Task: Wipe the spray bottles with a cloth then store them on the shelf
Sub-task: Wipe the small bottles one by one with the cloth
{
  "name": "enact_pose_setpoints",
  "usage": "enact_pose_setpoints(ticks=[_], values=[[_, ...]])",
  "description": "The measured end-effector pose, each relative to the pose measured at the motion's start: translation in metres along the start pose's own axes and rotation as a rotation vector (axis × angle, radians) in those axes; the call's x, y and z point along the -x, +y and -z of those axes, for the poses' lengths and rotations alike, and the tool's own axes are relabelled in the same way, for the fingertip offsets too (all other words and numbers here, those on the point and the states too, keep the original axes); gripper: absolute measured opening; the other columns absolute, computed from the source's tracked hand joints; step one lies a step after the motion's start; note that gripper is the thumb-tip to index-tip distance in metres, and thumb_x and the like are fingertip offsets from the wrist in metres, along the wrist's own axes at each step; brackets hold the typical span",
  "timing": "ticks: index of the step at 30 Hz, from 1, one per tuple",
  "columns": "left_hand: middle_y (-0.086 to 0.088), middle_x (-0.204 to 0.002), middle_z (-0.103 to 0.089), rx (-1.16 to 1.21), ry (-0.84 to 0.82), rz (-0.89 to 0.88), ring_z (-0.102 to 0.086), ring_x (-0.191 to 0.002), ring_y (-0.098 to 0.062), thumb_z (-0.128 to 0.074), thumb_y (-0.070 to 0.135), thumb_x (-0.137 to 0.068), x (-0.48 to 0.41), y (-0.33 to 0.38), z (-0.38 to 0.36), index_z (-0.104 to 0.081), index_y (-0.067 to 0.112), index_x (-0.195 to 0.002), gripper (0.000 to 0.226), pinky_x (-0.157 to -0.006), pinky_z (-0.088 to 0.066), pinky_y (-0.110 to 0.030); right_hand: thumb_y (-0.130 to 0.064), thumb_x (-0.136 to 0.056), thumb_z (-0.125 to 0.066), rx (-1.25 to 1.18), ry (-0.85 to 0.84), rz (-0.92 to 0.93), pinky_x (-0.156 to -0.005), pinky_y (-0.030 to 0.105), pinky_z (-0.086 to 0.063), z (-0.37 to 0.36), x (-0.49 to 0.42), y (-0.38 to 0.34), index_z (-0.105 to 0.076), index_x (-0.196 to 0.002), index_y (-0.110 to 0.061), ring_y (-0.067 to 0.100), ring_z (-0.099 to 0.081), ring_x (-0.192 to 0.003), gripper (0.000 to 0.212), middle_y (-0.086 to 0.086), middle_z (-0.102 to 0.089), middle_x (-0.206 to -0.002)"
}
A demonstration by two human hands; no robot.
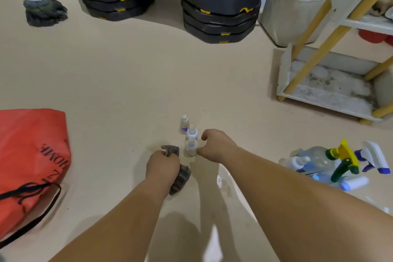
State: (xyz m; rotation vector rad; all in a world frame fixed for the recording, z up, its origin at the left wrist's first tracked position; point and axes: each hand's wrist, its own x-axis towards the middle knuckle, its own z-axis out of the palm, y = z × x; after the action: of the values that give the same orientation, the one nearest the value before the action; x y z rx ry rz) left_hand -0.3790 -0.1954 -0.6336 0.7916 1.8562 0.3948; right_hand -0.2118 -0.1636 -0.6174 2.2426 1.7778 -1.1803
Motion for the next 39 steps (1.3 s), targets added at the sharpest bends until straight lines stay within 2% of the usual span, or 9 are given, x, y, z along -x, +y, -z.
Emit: enact_pose_setpoints(ticks=[6, 13, 17, 20, 23, 26, 28, 33, 39], values=[[-0.014, -0.077, -0.062, 0.047, -0.013, -0.031, -0.058, -0.067, -0.032, -0.053, 0.029, -0.087, -0.021, 0.003, -0.010, -0.058, 0.008, -0.079, 0.023, -0.063, -0.052, -0.041, -0.025, -0.099, -0.053, -0.117, 0.159, 0.029, -0.071, 0.029, -0.044, -0.027, -0.019, -0.015, -0.064, -0.117, -0.023, 0.019, -0.056, -0.091, 0.021, -0.002, -0.063, -0.108], [-0.017, -0.084, -0.064, 0.032, -0.007, 0.007, -0.062, -0.073, -0.034, -0.050, 0.019, -0.089, -0.026, -0.001, -0.002, -0.062, 0.002, -0.086, 0.020, -0.070, -0.060, -0.048, -0.013, -0.096, -0.053, -0.153, 0.099, -0.017, -0.062, 0.026, -0.041, -0.026, -0.027, -0.013, -0.073, -0.109, -0.019, 0.024, -0.064, -0.092, 0.024, 0.003, -0.067, -0.101], [-0.014, -0.089, -0.067, 0.036, -0.008, 0.024, -0.069, -0.085, -0.039, -0.051, 0.021, -0.088, -0.024, -0.003, 0.007, -0.063, 0.006, -0.088, 0.019, -0.082, -0.061, -0.051, -0.013, -0.092, -0.068, -0.424, 0.147, -0.120, -0.078, 0.035, -0.055, -0.012, -0.031, 0.006, -0.072, -0.095, -0.010, 0.021, -0.061, -0.080, 0.006, 0.001, -0.065, -0.086], [-0.015, -0.090, -0.071, 0.070, -0.017, 0.002, -0.073, -0.086, -0.042, -0.050, 0.034, -0.078, -0.021, 0.000, 0.009, -0.066, 0.008, -0.091, 0.032, -0.081, -0.063, -0.061, -0.012, -0.090, -0.076, -0.624, 0.131, -0.159, -0.078, 0.036, -0.054, 0.004, -0.024, 0.022, -0.072, -0.097, -0.004, 0.018, -0.058, -0.075, 0.011, 0.003, -0.064, -0.086], [-0.012, -0.083, -0.070, 0.159, -0.048, -0.033, -0.065, -0.068, -0.036, -0.053, 0.039, -0.082, -0.004, 0.012, 0.009, -0.062, 0.010, -0.083, 0.031, -0.060, -0.058, -0.046, -0.015, -0.090, -0.079, -0.802, 0.103, -0.161, -0.081, 0.036, -0.057, 0.025, -0.005, 0.030, -0.068, -0.105, -0.007, 0.021, -0.067, -0.094, 0.020, 0.003, -0.068, -0.102], [-0.014, -0.074, -0.060, 0.291, -0.131, -0.016, -0.049, -0.062, -0.028, -0.071, 0.035, -0.061, 0.044, 0.045, 0.016, -0.056, 0.014, -0.073, 0.028, -0.058, -0.041, -0.038, -0.023, -0.089, -0.081, -0.923, 0.050, -0.114, -0.086, 0.039, -0.062, 0.049, 0.019, 0.032, -0.064, -0.108, -0.010, 0.021, -0.074, -0.103, 0.029, 0.006, -0.073, -0.115], [-0.015, -0.066, -0.064, 0.440, -0.185, 0.017, -0.048, -0.058, -0.028, -0.068, 0.020, -0.071, 0.071, 0.063, 0.022, -0.066, 0.008, -0.081, 0.016, -0.054, -0.037, -0.033, -0.025, -0.092, -0.079, -0.994, 0.006, -0.063, -0.092, 0.043, -0.062, 0.073, 0.040, 0.028, -0.067, -0.114, -0.007, 0.020, -0.076, -0.099, 0.031, 0.007, -0.076, -0.110], [-0.024, -0.102, -0.075, 0.624, -0.238, -0.074, -0.066, -0.084, -0.040, -0.040, 0.010, -0.089, 0.106, 0.098, 0.045, -0.069, 0.001, -0.123, 0.045, -0.062, -0.048, -0.036, -0.020, -0.102, -0.064, -1.133, -0.055, 0.096, -0.086, 0.042, -0.062, 0.146, 0.101, 0.007, -0.071, -0.111, -0.010, 0.020, -0.074, -0.090, 0.014, 0.006, -0.075, -0.104], [-0.020, -0.109, -0.076, 0.720, -0.412, -0.195, -0.070, -0.096, -0.039, -0.035, 0.011, -0.093, 0.181, 0.148, 0.075, -0.075, 0.010, -0.105, 0.041, -0.095, -0.051, -0.053, -0.012, -0.109, -0.047, -1.165, -0.026, 0.226, -0.091, 0.041, -0.058, 0.207, 0.191, -0.018, -0.066, -0.117, -0.008, 0.026, -0.071, -0.105, 0.021, 0.015, -0.075, -0.117]])
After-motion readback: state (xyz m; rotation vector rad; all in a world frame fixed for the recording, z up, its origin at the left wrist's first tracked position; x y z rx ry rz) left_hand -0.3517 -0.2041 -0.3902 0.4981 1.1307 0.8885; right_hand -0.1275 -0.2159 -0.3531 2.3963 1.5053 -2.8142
